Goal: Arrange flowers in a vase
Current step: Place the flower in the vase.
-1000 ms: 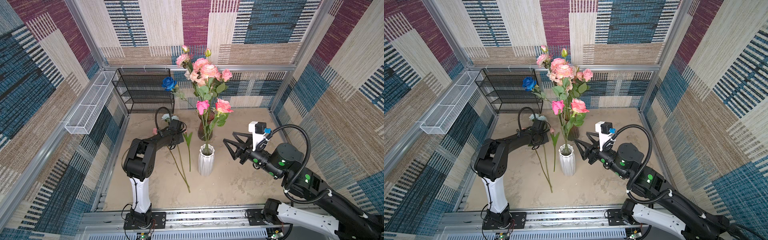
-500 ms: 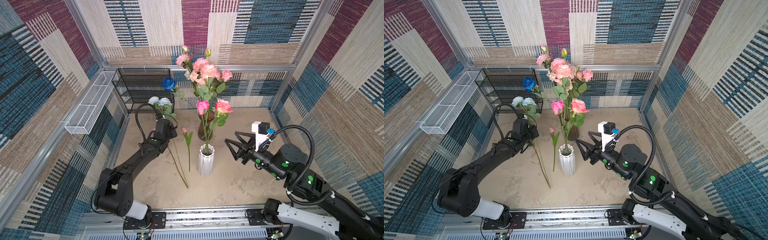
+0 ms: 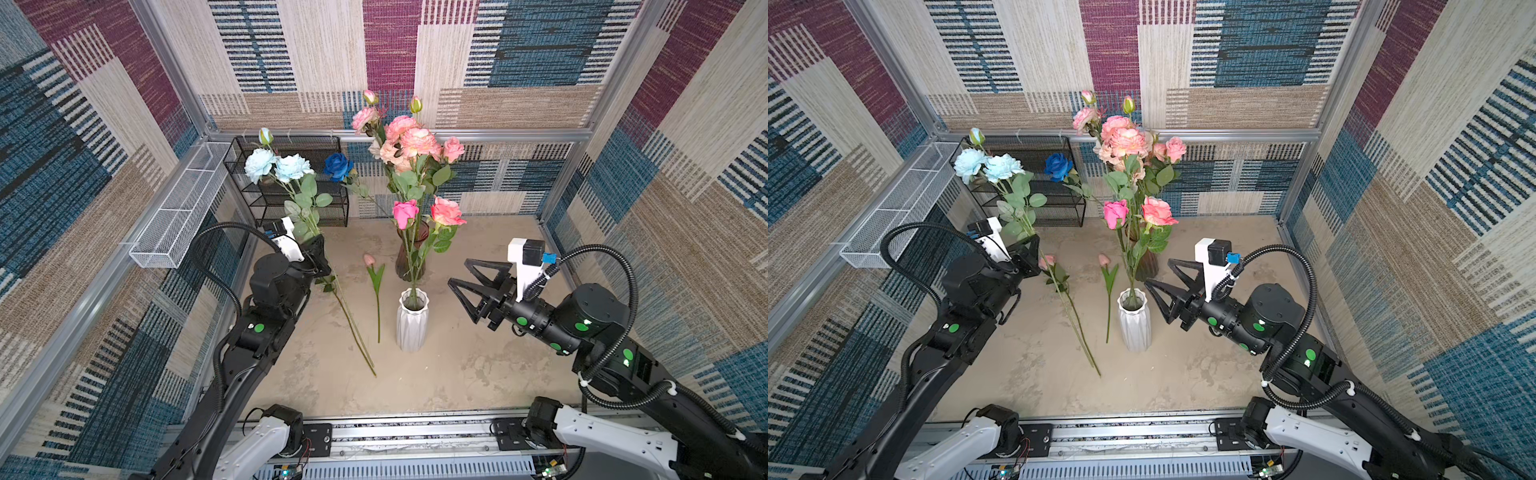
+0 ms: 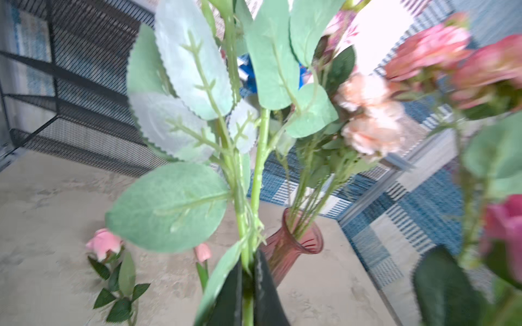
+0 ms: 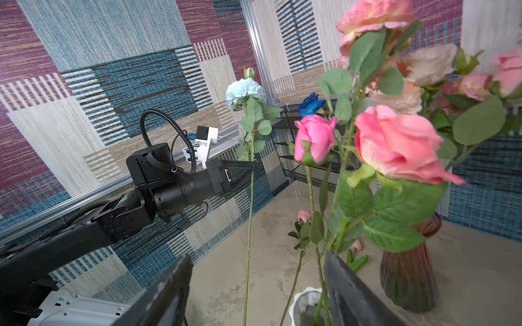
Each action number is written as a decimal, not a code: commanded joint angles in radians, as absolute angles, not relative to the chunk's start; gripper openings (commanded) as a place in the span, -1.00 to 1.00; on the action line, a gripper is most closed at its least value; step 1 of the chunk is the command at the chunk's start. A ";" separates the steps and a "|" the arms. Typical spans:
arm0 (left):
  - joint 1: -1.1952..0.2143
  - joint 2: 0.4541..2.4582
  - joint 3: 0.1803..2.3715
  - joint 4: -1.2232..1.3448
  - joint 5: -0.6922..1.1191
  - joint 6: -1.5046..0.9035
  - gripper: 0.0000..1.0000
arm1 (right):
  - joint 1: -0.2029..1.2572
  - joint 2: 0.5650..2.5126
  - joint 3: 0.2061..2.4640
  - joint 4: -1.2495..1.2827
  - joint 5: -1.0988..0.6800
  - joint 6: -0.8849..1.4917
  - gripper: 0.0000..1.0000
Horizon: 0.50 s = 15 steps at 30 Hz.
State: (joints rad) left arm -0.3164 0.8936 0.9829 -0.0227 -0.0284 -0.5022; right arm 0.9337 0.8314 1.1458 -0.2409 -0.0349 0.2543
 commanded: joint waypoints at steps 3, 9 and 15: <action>-0.316 0.796 0.991 -0.003 0.187 -0.521 -1.00 | 0.941 0.986 1.234 -0.240 -0.297 0.219 0.40; -0.315 0.691 0.970 0.063 0.342 -0.498 -1.00 | 1.016 1.160 1.342 -0.255 -0.358 0.214 0.41; -0.315 0.658 0.979 0.166 0.552 -0.520 -1.00 | 1.047 1.258 1.394 -0.236 -0.357 0.215 0.43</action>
